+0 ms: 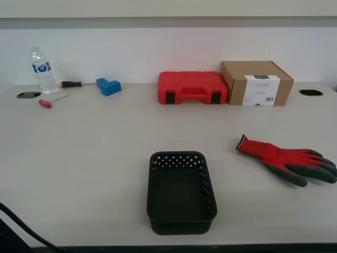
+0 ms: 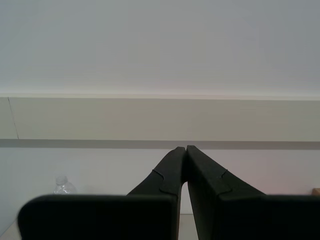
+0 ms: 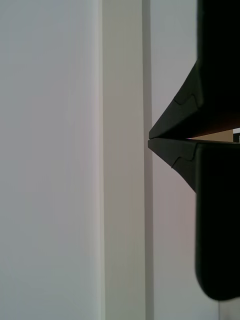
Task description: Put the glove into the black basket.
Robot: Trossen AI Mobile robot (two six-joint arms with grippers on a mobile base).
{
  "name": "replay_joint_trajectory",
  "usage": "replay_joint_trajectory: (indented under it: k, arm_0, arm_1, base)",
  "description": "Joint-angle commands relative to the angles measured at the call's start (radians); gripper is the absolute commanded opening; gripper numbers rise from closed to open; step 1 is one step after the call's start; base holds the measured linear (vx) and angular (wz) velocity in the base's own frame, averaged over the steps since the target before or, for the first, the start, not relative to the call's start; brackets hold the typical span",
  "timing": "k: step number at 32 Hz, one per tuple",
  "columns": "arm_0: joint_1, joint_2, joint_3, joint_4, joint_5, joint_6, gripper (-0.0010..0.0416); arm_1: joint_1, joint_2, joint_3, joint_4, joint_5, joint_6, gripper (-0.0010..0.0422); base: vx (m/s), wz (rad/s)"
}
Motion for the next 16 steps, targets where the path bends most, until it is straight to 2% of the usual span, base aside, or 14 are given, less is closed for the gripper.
replay_joint_trajectory:
  k: [1, 16]
  arm_0:
    - [0.000, 0.000, 0.001, 0.003, 0.000, 0.001, 0.0001]
    - [0.000, 0.000, 0.001, 0.003, 0.000, 0.001, 0.0001]
  arm_1:
    - [0.000, 0.000, 0.001, 0.003, -0.001, 0.000, 0.0000]
    - [0.000, 0.000, 0.001, 0.003, -0.001, 0.000, 0.0000]
  base:
    - [0.000, 0.000]
    - [0.000, 0.000]
